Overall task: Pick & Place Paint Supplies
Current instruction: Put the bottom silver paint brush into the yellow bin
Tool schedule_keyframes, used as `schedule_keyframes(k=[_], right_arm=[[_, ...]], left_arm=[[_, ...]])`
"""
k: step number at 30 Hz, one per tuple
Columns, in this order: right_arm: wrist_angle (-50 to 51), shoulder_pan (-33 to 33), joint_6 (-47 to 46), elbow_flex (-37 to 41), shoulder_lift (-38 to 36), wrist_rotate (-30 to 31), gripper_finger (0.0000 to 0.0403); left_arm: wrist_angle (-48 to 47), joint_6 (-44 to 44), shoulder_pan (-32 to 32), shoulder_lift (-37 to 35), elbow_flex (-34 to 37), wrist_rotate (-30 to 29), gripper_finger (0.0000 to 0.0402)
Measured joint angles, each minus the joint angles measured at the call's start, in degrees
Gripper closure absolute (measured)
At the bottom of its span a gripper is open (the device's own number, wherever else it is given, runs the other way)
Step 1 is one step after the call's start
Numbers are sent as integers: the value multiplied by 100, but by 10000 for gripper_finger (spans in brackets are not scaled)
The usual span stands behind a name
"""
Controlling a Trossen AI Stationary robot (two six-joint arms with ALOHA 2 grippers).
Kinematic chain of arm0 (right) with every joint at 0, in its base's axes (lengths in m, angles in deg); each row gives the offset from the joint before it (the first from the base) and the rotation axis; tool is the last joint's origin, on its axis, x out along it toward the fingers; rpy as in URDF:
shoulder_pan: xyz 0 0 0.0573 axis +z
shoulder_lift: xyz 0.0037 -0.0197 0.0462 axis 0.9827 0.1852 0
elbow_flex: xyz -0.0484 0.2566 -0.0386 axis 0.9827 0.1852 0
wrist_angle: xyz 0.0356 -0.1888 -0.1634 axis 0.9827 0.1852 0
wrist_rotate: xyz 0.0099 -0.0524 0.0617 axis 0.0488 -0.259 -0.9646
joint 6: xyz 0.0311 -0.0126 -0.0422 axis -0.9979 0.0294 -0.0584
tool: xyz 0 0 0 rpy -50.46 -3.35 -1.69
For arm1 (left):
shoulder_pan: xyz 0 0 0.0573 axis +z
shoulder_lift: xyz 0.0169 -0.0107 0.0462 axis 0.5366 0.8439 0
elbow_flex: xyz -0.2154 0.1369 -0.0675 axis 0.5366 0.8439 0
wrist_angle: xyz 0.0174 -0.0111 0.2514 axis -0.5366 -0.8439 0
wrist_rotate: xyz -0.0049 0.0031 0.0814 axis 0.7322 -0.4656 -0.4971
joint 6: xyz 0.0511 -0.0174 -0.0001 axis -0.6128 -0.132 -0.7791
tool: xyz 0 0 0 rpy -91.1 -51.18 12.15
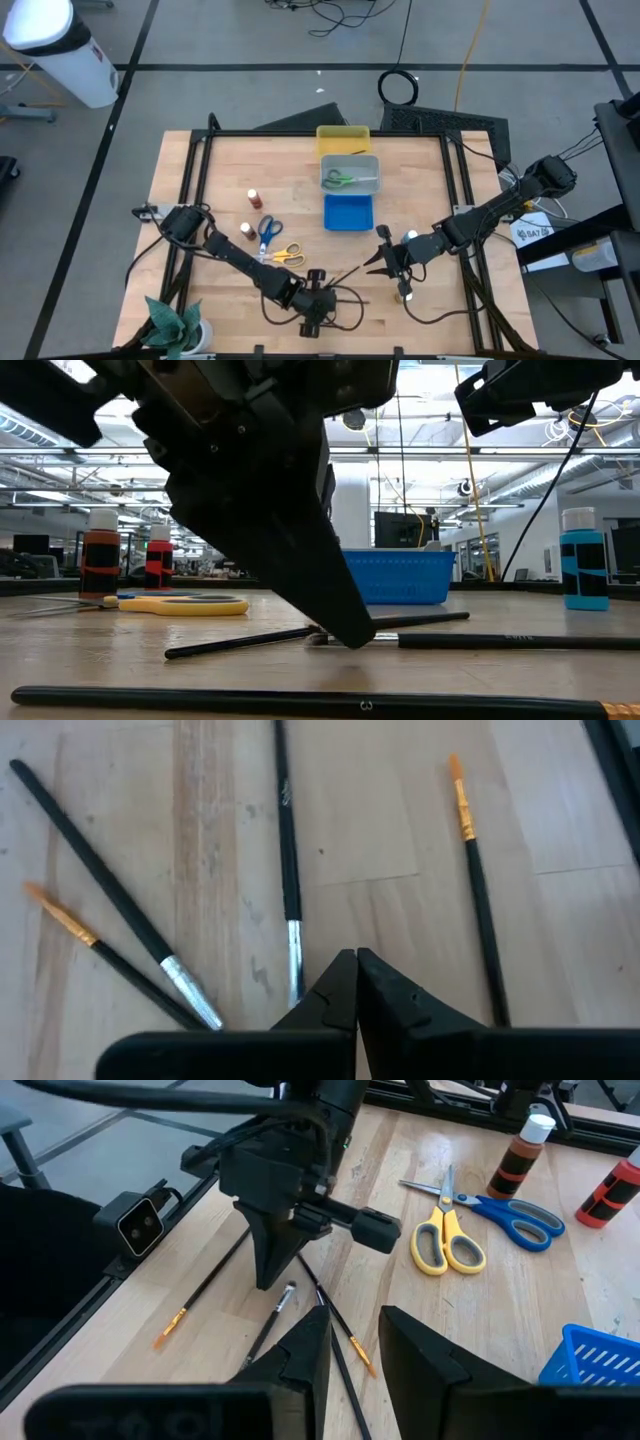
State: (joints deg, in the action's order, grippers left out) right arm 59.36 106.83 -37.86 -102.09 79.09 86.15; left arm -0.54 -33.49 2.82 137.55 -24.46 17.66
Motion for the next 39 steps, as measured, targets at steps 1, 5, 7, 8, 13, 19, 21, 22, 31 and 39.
schedule_keyframes(k=[1,5,7,8,13,19,21,22,31,39], right_arm=[[0,0,0,0,0,0,328],[2,0,0,0,0,0,328],[4,0,0,0,0,0,328],[2,0,0,0,0,0,328],[12,0,0,0,0,-2,328],[18,0,-2,2,0,-2,328],[20,0,0,2,0,-2,328],[18,0,-2,2,0,-2,328],[31,0,-2,2,0,-2,328],[33,0,-2,2,0,-2,328]], left_arm=[[-7,4,13,0,0,-1,394],[-53,-5,35,0,0,-27,398],[-55,-138,34,-2,0,-214,395],[-66,-246,15,-33,0,-323,393],[-199,-503,39,-163,0,-417,397],[-355,-480,128,-170,0,-383,395],[-367,-436,139,-170,0,-319,398],[-380,-407,138,-170,0,-308,397],[-453,-291,140,-137,0,-304,393],[-455,-154,143,-15,-1,-161,394]])
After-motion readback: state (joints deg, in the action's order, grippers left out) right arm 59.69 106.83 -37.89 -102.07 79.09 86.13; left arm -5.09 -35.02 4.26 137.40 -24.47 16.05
